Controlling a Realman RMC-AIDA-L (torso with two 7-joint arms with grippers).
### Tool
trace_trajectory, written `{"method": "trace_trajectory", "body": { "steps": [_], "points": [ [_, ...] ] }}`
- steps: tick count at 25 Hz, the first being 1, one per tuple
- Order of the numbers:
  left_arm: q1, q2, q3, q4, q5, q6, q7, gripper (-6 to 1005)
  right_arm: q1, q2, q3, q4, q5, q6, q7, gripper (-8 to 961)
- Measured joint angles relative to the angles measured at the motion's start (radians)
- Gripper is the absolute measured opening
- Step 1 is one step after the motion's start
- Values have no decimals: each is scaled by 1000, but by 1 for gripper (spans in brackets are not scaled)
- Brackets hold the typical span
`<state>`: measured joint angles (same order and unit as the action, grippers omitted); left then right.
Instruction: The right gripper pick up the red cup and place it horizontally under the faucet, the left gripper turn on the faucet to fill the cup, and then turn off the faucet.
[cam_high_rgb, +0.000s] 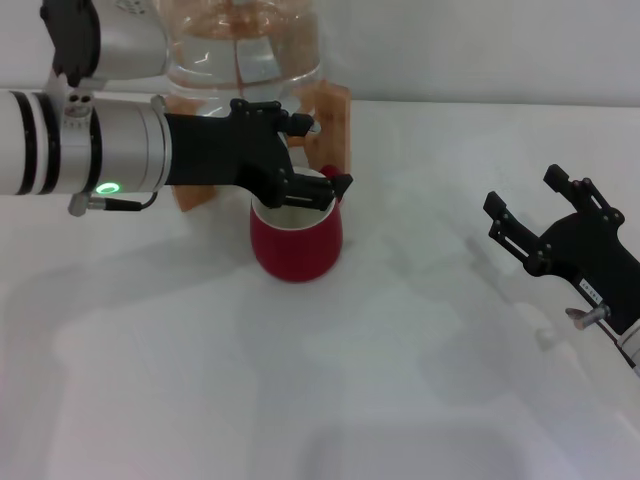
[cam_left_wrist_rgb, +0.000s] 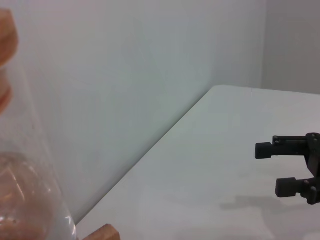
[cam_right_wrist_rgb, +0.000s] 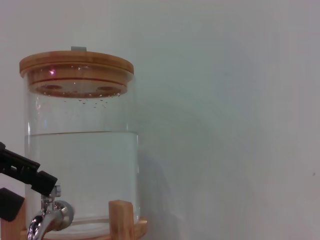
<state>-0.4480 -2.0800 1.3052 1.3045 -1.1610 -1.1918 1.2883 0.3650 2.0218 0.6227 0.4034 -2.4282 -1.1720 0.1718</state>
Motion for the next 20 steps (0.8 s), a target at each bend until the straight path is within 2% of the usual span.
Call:
{"method": "trace_trajectory", "body": {
  "steps": [20],
  "points": [
    [-26,0,0,-27,0,0,0,875,-1,-1,0,0,0,-2,0,838]
  ]
}}
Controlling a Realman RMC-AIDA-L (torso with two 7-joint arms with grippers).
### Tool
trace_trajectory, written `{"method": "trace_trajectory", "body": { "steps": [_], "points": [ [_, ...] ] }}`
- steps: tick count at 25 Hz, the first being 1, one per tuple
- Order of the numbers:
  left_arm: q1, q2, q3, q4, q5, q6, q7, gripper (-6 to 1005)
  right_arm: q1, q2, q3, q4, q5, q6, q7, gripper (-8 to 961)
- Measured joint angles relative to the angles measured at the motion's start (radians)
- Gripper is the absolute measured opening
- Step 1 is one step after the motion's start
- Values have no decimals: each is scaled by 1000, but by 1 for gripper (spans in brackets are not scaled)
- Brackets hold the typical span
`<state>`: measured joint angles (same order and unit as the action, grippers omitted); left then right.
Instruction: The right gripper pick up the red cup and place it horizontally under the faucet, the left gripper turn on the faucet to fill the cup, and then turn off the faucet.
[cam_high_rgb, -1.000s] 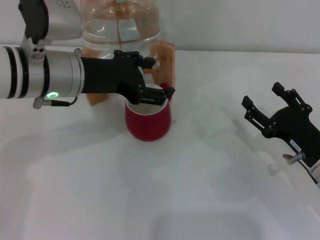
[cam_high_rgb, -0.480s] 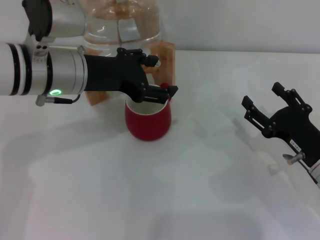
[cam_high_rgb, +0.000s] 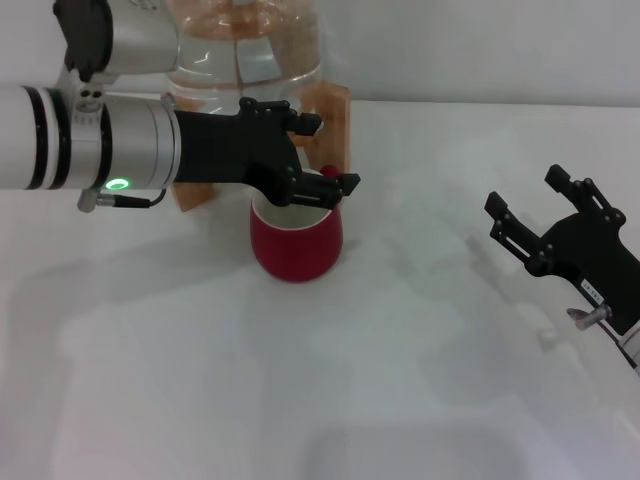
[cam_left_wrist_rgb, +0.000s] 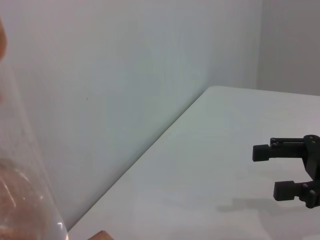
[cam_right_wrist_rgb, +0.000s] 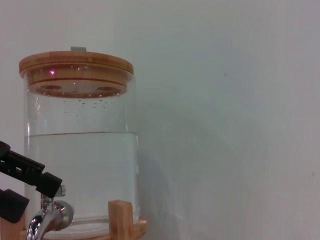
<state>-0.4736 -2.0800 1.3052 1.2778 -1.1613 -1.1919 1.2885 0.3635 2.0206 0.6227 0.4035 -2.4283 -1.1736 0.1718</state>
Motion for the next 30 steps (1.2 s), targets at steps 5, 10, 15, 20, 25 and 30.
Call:
{"method": "trace_trajectory", "body": {
  "steps": [5,10,15,20,25,30],
  "points": [
    [-2,0,0,0,0,6,0,874,0,0,0,0,0,0,0,838],
    [-7,0,1,-1,0,8,1,874,0,0,0,0,0,0,0,838],
    [-10,0,2,-2,0,10,0,874,0,0,0,0,0,0,0,838],
    [-16,-2,2,-10,0,11,0,874,-2,0,0,0,0,0,0,838],
    [-24,-2,2,-25,0,11,0,874,-3,0,0,0,0,-2,0,838],
    [-25,-2,3,-26,0,11,0,874,-7,-1,0,0,0,-11,0,838]
  ]
}}
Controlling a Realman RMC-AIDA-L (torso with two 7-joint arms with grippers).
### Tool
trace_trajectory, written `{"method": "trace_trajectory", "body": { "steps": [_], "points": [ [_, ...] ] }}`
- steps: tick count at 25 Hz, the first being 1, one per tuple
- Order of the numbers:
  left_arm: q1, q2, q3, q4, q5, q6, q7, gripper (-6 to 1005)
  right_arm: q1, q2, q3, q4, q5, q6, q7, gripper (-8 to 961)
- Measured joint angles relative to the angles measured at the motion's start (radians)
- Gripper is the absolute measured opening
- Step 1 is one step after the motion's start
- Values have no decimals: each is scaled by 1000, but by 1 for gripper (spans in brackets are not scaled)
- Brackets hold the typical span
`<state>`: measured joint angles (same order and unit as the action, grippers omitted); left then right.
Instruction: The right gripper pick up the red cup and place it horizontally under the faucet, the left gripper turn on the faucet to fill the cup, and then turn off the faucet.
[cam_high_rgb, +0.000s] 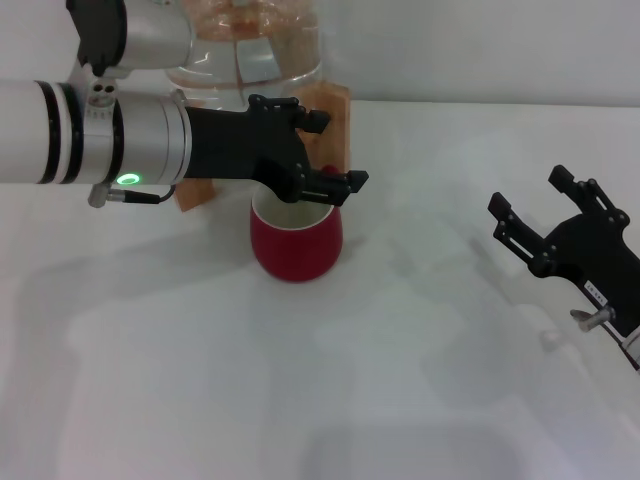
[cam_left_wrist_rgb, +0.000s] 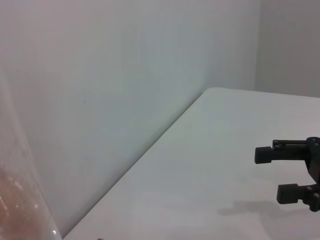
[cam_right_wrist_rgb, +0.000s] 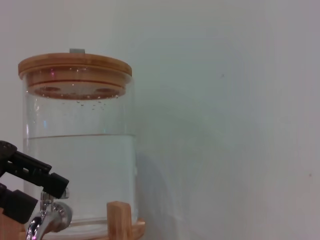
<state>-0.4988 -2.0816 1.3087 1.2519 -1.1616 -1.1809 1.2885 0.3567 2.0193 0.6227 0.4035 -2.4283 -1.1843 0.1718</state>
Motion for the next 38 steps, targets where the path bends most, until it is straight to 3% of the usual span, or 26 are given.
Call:
{"method": "trace_trajectory", "body": {
  "steps": [38],
  "points": [
    [-24,0,8,0,38,38,0,874,-4,-2,0,0,0,-14,0,838]
  ]
}}
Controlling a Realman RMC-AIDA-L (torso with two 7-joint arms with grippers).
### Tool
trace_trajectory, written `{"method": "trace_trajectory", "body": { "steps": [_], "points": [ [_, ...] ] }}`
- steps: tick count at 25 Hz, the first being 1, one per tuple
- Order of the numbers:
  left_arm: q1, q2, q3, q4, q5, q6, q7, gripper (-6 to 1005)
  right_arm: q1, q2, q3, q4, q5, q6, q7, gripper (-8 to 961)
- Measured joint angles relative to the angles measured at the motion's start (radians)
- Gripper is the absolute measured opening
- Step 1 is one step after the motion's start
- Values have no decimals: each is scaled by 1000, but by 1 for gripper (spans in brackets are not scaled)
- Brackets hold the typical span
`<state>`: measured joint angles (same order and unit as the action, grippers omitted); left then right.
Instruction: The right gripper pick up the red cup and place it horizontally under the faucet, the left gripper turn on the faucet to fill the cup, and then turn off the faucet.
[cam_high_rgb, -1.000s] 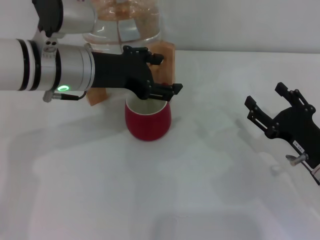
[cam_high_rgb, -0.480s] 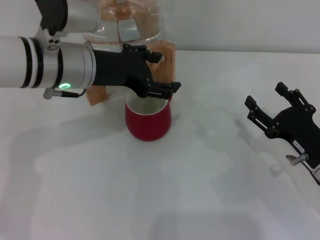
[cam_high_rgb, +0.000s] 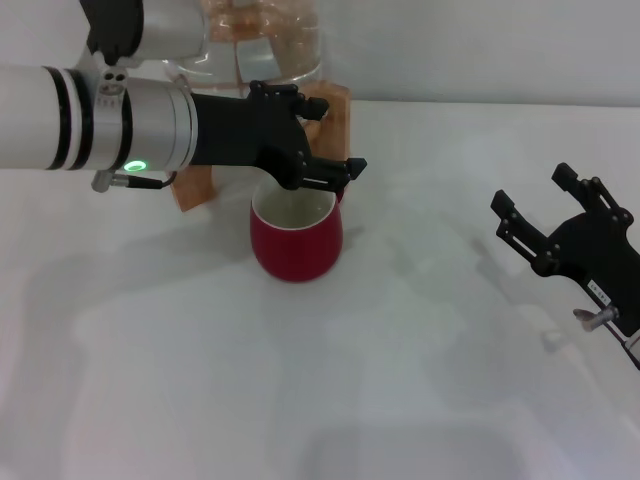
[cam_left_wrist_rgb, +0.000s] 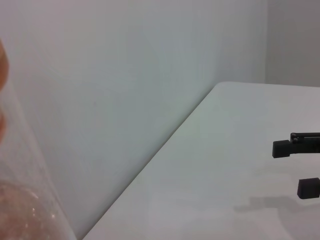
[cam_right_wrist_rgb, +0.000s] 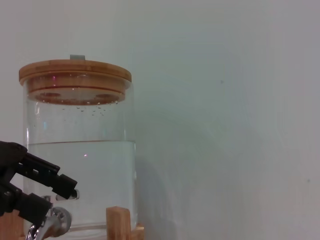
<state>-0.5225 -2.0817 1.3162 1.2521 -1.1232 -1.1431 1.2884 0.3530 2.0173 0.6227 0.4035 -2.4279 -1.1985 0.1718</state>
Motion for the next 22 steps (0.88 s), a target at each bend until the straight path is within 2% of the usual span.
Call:
{"method": "trace_trajectory", "body": {
  "steps": [12,22],
  "points": [
    [-1,-1,3,0,19,14,1,875,-3,0,0,0,0,-2,0,838],
    [1,0,50,5,36,52,-10,875,-12,0,0,0,0,-13,1,838]
  ]
}}
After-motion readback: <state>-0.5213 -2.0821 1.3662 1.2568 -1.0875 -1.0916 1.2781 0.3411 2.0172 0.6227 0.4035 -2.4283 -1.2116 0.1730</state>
